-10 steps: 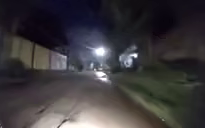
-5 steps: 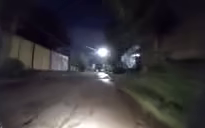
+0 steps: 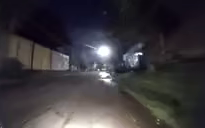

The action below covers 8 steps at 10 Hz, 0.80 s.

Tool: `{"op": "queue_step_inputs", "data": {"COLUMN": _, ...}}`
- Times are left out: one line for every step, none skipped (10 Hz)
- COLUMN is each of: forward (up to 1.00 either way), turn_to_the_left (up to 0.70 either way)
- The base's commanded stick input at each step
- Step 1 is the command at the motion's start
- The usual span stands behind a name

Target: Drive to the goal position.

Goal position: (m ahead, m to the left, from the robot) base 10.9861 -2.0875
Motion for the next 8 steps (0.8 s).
{"op": "queue_step_inputs", "data": {"forward": 0.70, "turn_to_the_left": 0.00}}
{"op": "queue_step_inputs", "data": {"forward": 0.70, "turn_to_the_left": 0.00}}
{"op": "queue_step_inputs", "data": {"forward": 0.70, "turn_to_the_left": 0.00}}
{"op": "queue_step_inputs", "data": {"forward": 0.70, "turn_to_the_left": 0.00}}
{"op": "queue_step_inputs", "data": {"forward": 0.70, "turn_to_the_left": 0.00}}
{"op": "queue_step_inputs", "data": {"forward": 0.70, "turn_to_the_left": 0.00}}
{"op": "queue_step_inputs", "data": {"forward": 0.70, "turn_to_the_left": 0.00}}
{"op": "queue_step_inputs", "data": {"forward": 0.70, "turn_to_the_left": 0.00}}
